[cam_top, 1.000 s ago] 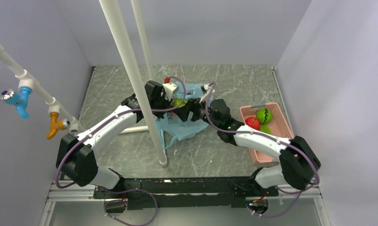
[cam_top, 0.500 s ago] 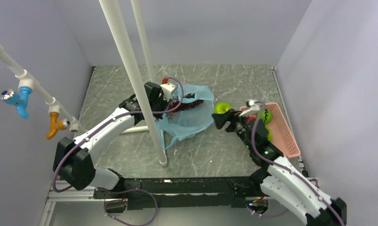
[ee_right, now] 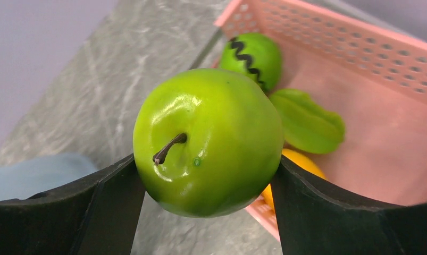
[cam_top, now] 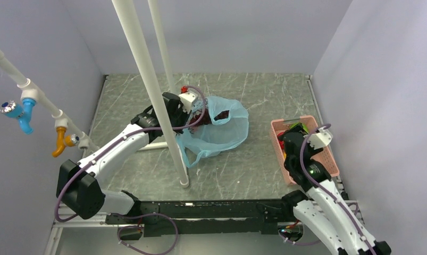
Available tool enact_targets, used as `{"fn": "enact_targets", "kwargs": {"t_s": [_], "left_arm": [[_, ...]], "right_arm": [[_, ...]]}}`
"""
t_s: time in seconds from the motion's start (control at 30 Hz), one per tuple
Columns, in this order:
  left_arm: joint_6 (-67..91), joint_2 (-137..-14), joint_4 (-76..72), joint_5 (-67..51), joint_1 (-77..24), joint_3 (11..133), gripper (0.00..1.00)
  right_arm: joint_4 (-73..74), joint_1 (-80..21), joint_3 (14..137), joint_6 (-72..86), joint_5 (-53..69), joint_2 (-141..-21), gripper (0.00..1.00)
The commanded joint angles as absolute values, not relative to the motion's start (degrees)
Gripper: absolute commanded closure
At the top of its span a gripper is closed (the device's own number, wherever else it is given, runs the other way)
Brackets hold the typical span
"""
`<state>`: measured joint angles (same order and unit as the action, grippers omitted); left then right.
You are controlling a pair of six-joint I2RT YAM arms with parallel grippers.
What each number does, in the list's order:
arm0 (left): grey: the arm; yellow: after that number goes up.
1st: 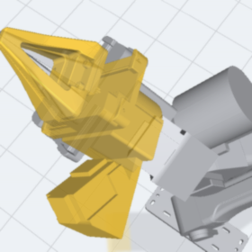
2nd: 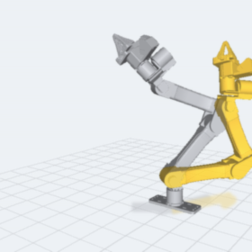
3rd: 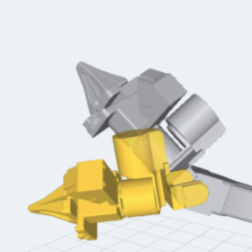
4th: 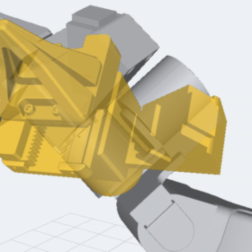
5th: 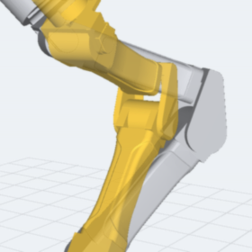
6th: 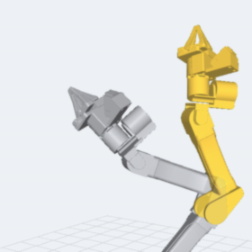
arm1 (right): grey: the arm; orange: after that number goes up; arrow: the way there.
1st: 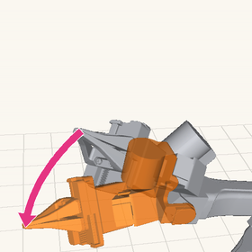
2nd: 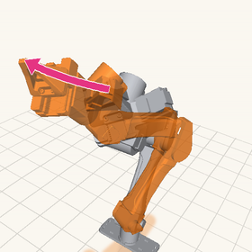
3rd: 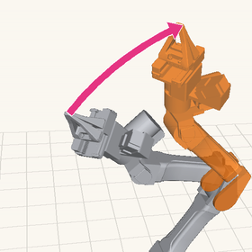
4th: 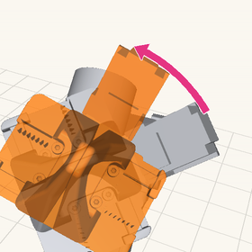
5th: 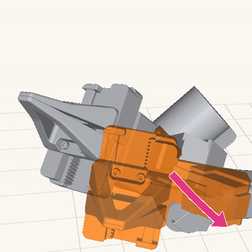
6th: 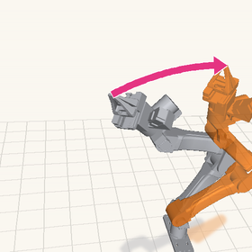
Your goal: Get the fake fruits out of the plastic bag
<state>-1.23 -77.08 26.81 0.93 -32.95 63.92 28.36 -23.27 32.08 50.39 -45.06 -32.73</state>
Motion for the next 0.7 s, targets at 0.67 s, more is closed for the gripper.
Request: {"fn": "enact_targets", "kwargs": {"t_s": [0.67], "left_arm": [[-0.8, -75.6, 26.1, 3.0, -36.0, 64.4, 1.0]], "right_arm": [[33.2, 8.5, 31.8, 54.9, -44.2, -46.9, 0.67]]}}
